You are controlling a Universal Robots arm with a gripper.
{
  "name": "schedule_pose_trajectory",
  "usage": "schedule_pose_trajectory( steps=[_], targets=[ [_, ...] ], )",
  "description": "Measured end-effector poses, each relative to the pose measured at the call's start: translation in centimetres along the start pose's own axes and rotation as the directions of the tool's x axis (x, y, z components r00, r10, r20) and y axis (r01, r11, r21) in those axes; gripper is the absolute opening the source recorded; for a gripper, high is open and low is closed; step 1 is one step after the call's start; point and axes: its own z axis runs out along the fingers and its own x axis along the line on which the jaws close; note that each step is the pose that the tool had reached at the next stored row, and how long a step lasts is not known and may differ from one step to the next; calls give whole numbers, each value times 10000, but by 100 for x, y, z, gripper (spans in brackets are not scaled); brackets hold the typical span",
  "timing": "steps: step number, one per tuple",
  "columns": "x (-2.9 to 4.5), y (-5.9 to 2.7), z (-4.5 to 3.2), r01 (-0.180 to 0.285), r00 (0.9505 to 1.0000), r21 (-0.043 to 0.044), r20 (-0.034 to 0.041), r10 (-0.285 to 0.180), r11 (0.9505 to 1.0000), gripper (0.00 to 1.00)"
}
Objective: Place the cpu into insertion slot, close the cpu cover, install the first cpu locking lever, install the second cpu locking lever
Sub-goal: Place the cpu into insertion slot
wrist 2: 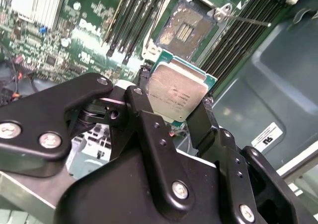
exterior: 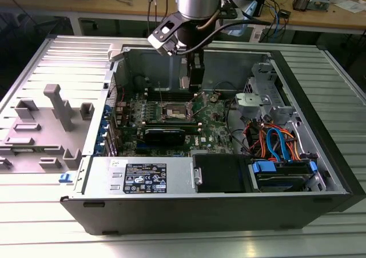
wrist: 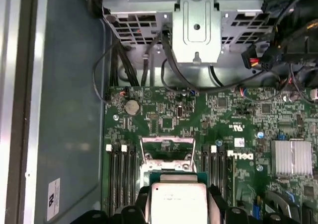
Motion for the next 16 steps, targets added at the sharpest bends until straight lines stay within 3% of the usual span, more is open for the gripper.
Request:
schedule_pose_trajectory(
  steps=[1,2,4,6,10,16],
  targets=[
    [0,1,8,-26,10000,152,-1,26,9999,55],
    [0,1,10,-29,10000,217,0,29,9998,55],
    [0,1,9,-30,10000,226,1,30,9997,55],
    [-3,1,12,-33,10000,347,-2,33,9994,55],
    [-3,0,24,-31,10000,337,-3,31,9994,55],
    [-4,-11,58,-29,10000,254,2,29,9997,55]
  ],
)
